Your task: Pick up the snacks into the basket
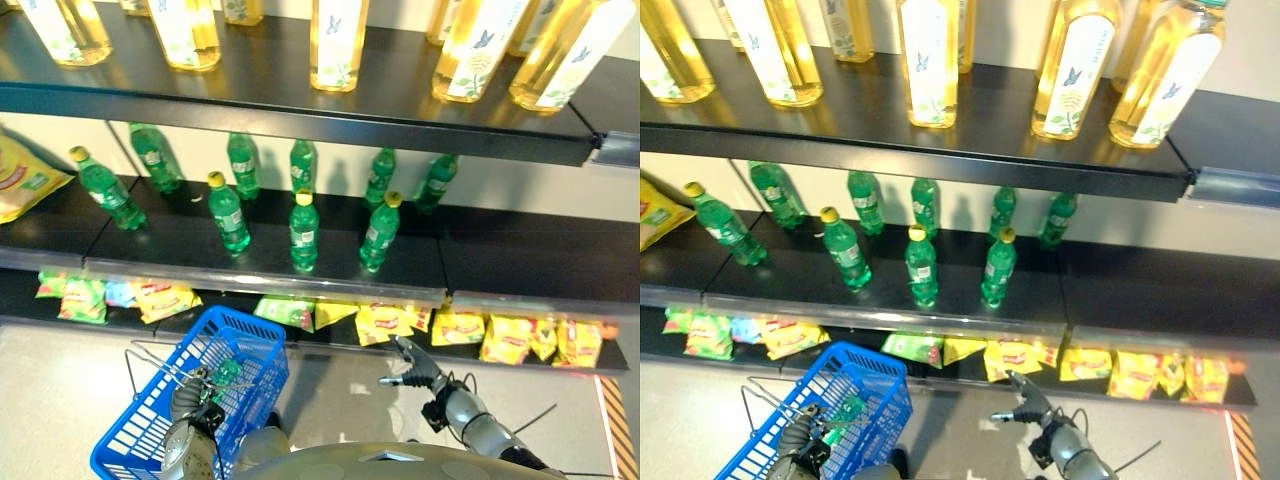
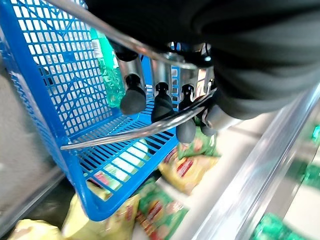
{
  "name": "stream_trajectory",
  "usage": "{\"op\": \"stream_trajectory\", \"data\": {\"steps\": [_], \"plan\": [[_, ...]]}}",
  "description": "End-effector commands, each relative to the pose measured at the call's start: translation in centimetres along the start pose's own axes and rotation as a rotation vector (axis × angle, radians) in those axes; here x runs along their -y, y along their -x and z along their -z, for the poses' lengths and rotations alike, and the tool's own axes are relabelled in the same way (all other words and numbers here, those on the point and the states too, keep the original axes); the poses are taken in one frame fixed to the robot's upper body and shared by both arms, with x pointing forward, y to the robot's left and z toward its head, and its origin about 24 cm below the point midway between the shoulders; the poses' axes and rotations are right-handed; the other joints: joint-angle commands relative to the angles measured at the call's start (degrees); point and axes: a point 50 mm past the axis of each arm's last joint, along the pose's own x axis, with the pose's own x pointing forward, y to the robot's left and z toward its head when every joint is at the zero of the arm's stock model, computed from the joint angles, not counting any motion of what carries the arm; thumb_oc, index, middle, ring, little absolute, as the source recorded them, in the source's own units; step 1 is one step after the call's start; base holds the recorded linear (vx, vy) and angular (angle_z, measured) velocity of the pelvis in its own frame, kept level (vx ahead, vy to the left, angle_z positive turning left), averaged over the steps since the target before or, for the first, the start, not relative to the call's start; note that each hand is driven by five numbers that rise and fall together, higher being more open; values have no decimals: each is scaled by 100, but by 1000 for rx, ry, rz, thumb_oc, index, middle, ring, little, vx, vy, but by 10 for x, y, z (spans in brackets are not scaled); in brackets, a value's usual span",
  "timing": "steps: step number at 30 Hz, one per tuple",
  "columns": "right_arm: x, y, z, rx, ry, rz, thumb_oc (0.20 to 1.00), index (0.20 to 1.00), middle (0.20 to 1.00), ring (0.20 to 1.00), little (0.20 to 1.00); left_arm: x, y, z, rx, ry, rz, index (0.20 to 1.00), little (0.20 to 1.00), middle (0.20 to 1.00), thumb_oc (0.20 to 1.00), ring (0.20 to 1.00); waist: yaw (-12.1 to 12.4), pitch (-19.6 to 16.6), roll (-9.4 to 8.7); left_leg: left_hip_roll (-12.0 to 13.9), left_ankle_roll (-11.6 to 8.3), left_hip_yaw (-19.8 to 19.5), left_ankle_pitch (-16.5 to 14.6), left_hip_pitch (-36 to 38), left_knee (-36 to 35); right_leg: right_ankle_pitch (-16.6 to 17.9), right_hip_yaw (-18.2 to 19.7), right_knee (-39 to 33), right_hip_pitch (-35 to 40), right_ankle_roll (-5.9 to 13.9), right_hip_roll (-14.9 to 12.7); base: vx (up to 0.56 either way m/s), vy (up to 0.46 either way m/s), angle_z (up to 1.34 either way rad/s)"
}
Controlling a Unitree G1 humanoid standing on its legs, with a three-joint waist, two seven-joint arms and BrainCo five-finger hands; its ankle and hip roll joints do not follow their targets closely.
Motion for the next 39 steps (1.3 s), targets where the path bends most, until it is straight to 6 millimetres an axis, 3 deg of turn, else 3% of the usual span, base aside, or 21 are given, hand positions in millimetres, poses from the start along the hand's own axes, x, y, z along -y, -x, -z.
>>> {"op": "stream_trajectory", "data": {"steps": [1,6,8,9,10,13,16,18,19,20,23,24,25,28,29,30,31,32,33,34,39], "plan": [[18,-2,-6,44,-79,66,1000,1000,1000,1000,1000,37,-9,-58,292,2,150,200,200,200,200,200,153,-100,190,-730,238,-61,20,-180,79,614,-28,-914,389,-20,197,36,-45,16],[15,0,8,-20,-229,86,1000,1000,1000,1000,1000,40,-14,-49,238,20,125,200,200,200,200,200,44,-92,156,-542,6,-8,-93,-288,617,687,-70,-1125,566,-106,168,17,-11,9],[15,1,13,-47,-219,89,1000,1000,1000,1000,1000,41,-14,-49,234,24,122,200,200,200,200,200,46,-115,86,-243,-101,-81,-65,-297,656,703,-46,-1172,629,-71,26,58,154,10],[18,1,15,-62,-228,107,1000,1000,1000,1000,1000,42,-15,-48,230,25,109,200,200,200,200,200,26,-185,54,334,-278,-201,223,-288,503,666,-78,-1132,594,3,-161,54,190,1],[17,1,15,-62,-228,107,1000,1000,1000,1000,1000,42,-15,-48,230,25,109,200,200,200,200,200,16,-176,57,338,-289,-215,231,-271,487,647,-91,-1116,605,-1,-156,75,214,-21],[22,0,15,-65,-218,124,1000,1000,1000,1000,1000,44,-17,-50,230,19,100,200,200,200,200,200,-23,-202,209,1013,-495,-429,781,-143,55,438,-106,-901,556,56,-265,72,263,-11],[27,0,18,-85,-222,147,1000,1000,1000,1000,1000,55,-17,-51,227,23,132,200,200,200,200,200,-64,-146,401,1190,-641,-647,888,-9,-133,360,-56,-633,550,134,-428,77,372,7],[28,2,23,-103,-269,184,1000,1000,1000,1000,1000,58,-17,-49,222,19,147,200,200,200,200,200,-93,-141,442,1067,-613,-538,540,3,-24,420,-44,-625,621,238,-662,134,569,37],[29,6,35,-162,-312,227,1000,1000,1000,1000,1000,62,-16,-47,215,-1,164,200,200,200,200,200,-87,-148,386,710,-484,-486,170,2,44,912,-6,-746,695,467,-1101,76,338,57],[29,6,35,-161,-312,227,1000,1000,1000,1000,1000,62,-16,-47,215,-2,164,200,200,200,200,200,-82,-145,373,693,-475,-479,162,3,52,917,1,-752,698,477,-1118,110,498,28],[30,5,39,-192,-356,252,1000,1000,1000,1000,1000,62,-15,-50,236,-7,185,200,200,200,200,200,-16,-82,331,152,-198,-329,-116,-1,165,1697,195,-659,446,529,-1572,51,433,-24],[27,8,47,-231,-372,259,1000,1000,1000,1000,1000,63,-12,-51,246,-23,210,200,200,200,200,200,50,-103,357,-168,-48,-217,-190,57,5,2123,-120,-683,343,568,-1892,41,442,-57],[27,8,47,-231,-372,259,1000,1000,1000,1000,1000,63,-12,-51,246,-23,210,200,200,200,200,200,50,-104,355,-173,-46,-216,-187,61,-3,2123,-119,-683,343,570,-1896,58,469,-52],[22,8,50,-258,-384,251,1000,1000,1000,1000,1000,57,-10,-47,235,-56,205,200,200,200,200,200,223,-89,443,-499,138,-1,-304,265,-252,1896,-1256,-289,306,454,-2106,53,431,-45],[21,7,48,-245,-383,241,1000,1000,1000,1000,1000,54,-9,-45,230,-53,205,200,200,200,200,200,201,-78,445,-566,201,-11,-318,286,-265,1727,-1198,-107,250,400,-1932,86,424,-87],[17,8,51,-258,-407,232,1000,1000,1000,1000,1000,51,-11,-47,228,-63,196,200,200,200,200,200,136,-45,474,-642,301,10,-280,308,-268,1207,-961,128,161,206,-1187,62,258,-67],[17,8,51,-258,-407,232,1000,1000,1000,1000,1000,51,-11,-47,228,-63,196,200,200,200,200,200,142,-40,473,-640,298,16,-284,315,-268,1199,-954,137,160,203,-1186,87,276,-35],[13,11,54,-250,-454,226,1000,1000,1000,1000,1000,46,-11,-44,217,-67,182,200,200,200,200,200,26,-50,447,-741,322,-15,-230,318,-268,820,-600,101,-24,11,-291,45,113,-11],[13,11,54,-250,-454,226,1000,1000,1000,1000,1000,46,-11,-44,217,-68,182,200,200,200,200,200,27,-54,448,-740,322,-14,-230,314,-268,823,-599,99,-27,10,-290,113,186,-24],[11,16,61,-264,-489,224,1000,1000,1000,1000,1000,44,-10,-40,203,-44,178,200,200,200,200,200,-94,-48,390,-895,321,-127,-234,380,-268,675,-280,-169,-56,-94,251,66,69,-4],[7,25,71,-305,-495,212,1000,1000,1000,1000,1000,40,-6,-25,150,-19,169,200,200,200,200,200,-164,-143,337,-930,240,-119,-360,311,146,762,-37,-954,276,-294,352,80,41,34]]}}
